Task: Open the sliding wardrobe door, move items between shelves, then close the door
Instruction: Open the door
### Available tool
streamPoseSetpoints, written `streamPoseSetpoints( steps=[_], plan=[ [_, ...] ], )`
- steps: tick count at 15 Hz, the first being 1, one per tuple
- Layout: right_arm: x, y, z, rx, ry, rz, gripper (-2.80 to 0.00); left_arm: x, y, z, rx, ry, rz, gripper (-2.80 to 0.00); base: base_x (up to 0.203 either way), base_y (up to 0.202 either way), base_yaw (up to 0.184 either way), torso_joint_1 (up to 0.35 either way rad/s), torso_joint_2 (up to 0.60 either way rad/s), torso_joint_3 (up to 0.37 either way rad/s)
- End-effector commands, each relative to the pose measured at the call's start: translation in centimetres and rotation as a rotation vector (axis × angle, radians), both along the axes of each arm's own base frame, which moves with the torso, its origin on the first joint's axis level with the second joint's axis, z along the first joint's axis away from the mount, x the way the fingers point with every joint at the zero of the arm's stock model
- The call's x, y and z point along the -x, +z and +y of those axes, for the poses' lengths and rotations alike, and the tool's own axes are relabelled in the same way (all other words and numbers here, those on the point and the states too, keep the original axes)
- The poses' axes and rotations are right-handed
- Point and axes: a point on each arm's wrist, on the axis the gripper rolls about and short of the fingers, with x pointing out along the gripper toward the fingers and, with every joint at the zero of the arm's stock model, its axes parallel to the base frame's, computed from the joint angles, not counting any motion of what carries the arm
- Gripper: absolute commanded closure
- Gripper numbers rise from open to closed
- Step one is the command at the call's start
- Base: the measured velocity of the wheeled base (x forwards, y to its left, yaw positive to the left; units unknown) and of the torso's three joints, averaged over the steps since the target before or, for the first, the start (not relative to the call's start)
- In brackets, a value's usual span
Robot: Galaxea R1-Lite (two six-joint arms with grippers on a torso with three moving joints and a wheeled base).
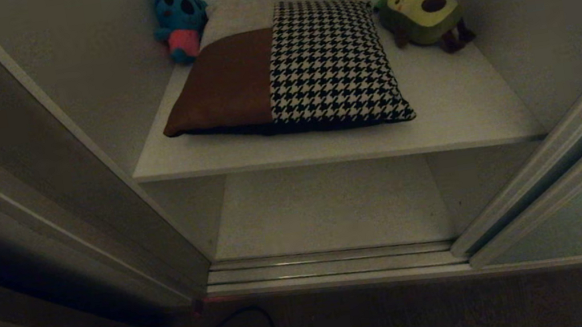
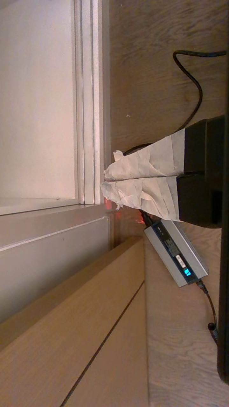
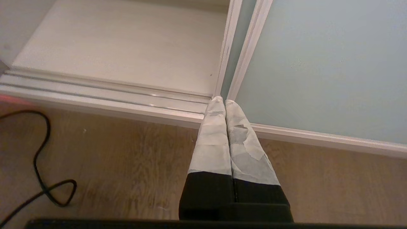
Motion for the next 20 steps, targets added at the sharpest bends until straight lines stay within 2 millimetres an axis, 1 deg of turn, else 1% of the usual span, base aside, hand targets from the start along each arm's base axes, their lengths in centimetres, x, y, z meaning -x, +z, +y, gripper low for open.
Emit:
streamPoseSetpoints(
  steps=[1, 8, 20],
  plan=[
    [-0.04, -0.1, 0.03, 0.031, 0.013, 0.007, 0.0, 0.0, -0.01, 0.0, 0.0, -0.001, 0.0, 0.0, 0.0, 0.0, 0.0, 0.0, 0.0, 0.0],
    [-0.04, -0.13, 0.03, -0.016, 0.012, 0.005, 0.0, -0.01, -0.03, 0.0, 0.0, -0.001, 0.002, 0.0, 0.0, 0.0, 0.0, 0.0, 0.0, 0.0],
    [-0.04, -0.07, 0.02, -0.02, 0.011, 0.003, 0.0, -0.01, -0.02, 0.0, 0.0, -0.001, 0.002, 0.0, 0.0, 0.0, 0.0, 0.0, 0.0, 0.0]
  ],
)
